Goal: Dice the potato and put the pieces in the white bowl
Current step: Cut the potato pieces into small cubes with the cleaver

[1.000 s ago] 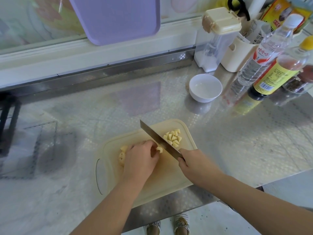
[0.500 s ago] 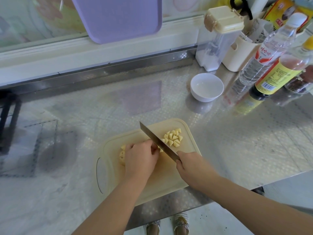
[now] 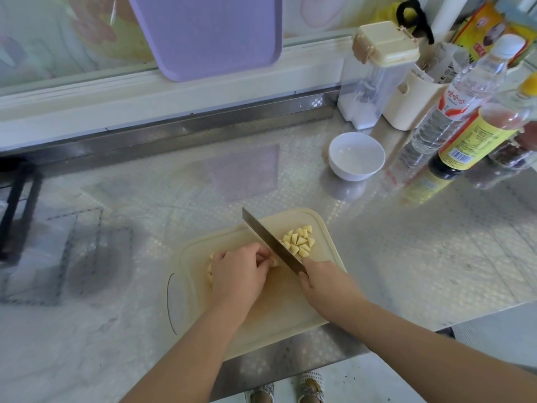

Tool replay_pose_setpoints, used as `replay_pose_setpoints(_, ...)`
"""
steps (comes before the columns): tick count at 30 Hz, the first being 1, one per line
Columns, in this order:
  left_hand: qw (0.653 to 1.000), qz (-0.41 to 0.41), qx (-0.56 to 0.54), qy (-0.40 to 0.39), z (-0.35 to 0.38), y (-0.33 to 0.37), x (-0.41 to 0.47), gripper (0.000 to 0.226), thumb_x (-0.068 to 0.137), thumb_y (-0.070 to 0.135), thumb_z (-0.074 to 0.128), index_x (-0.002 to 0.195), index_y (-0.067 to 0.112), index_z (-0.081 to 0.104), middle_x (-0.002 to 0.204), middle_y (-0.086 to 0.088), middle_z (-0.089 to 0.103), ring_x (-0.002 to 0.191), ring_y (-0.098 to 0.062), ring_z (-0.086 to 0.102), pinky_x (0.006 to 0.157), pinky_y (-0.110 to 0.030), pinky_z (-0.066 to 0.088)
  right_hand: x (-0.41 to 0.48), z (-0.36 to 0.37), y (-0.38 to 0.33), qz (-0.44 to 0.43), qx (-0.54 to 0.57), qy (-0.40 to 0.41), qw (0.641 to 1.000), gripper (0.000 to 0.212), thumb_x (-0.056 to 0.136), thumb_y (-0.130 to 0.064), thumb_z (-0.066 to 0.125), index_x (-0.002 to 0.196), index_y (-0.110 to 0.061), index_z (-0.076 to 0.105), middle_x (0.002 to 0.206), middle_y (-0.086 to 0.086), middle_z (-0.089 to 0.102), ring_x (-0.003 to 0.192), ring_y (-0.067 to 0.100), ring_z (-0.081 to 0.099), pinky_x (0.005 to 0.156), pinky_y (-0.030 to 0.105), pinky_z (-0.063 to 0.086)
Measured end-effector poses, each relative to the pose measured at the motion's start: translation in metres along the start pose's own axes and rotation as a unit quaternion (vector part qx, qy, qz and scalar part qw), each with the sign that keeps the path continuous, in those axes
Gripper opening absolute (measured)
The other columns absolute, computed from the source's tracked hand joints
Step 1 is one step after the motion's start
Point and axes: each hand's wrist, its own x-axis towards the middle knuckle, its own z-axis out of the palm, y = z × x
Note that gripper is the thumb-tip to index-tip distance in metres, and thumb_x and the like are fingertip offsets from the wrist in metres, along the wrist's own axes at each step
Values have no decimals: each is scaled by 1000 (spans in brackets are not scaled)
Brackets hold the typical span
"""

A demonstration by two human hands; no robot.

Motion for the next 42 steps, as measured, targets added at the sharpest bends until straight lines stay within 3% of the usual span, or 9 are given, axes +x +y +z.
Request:
replay_pose_setpoints(6,1000,-9,22,-10,-3,-7,13,6,92,43,61,92,42,66,83,22,68,88,-4,62,87,-26,27,-7,-15,8,-11,6,-5,1000,23,107,-33,33,103,-23,54,82,-4,57,76,13,60,71,33,55)
replay_pose_setpoints(8,999,-2,32,-13,-3,-9,13,8,93,42,59,95,42,68,81,20,67,87,-5,62,89,-27,30,-8,-17,7,-13,6,2,1000,23,107,-33,34,100,-23,53,79,-5,55,74,14,59,70,33,54)
replay_pose_setpoints(12,998,21,60,8,-5,-11,7,18,92,39,58,106,40,68,97,19,71,97,-6,62,97,-30,33,-8,-16,2,-17,-4,2,1000,26,106,-33,34,97,-21,55,77,-5,53,73,15,59,72,36,56)
replay_pose_setpoints(19,996,24,85,5,2,-6,4,18,88,48,57,101,40,67,92,17,71,89,-6,61,95,-29,32,-9,-11,0,-12,1,8,1000,27,106,-34,35,101,-21,58,81,-3,59,73,16,62,74,40,59)
replay_pose_setpoints(23,996,19,85,11,4,3,2,20,90,44,57,106,37,66,95,14,72,94,-9,61,99,-31,32,-10,-12,0,-12,0,10,1000,27,106,-35,35,103,-22,58,81,-4,59,73,15,63,74,39,60)
replay_pose_setpoints(31,995,26,101,13,6,5,2,20,89,46,57,105,36,66,92,14,72,93,-8,62,96,-31,31,-13,-12,-2,-6,11,17,1000,25,106,-33,35,104,-23,57,79,-7,56,72,11,61,73,33,59)
replay_pose_setpoints(42,993,47,104,10,9,3,2,26,88,51,55,109,38,64,97,16,68,94,-10,60,92,-31,29,-11,-13,-1,3,14,34,999,25,105,-34,35,100,-22,57,78,-5,57,71,16,61,71,40,58)
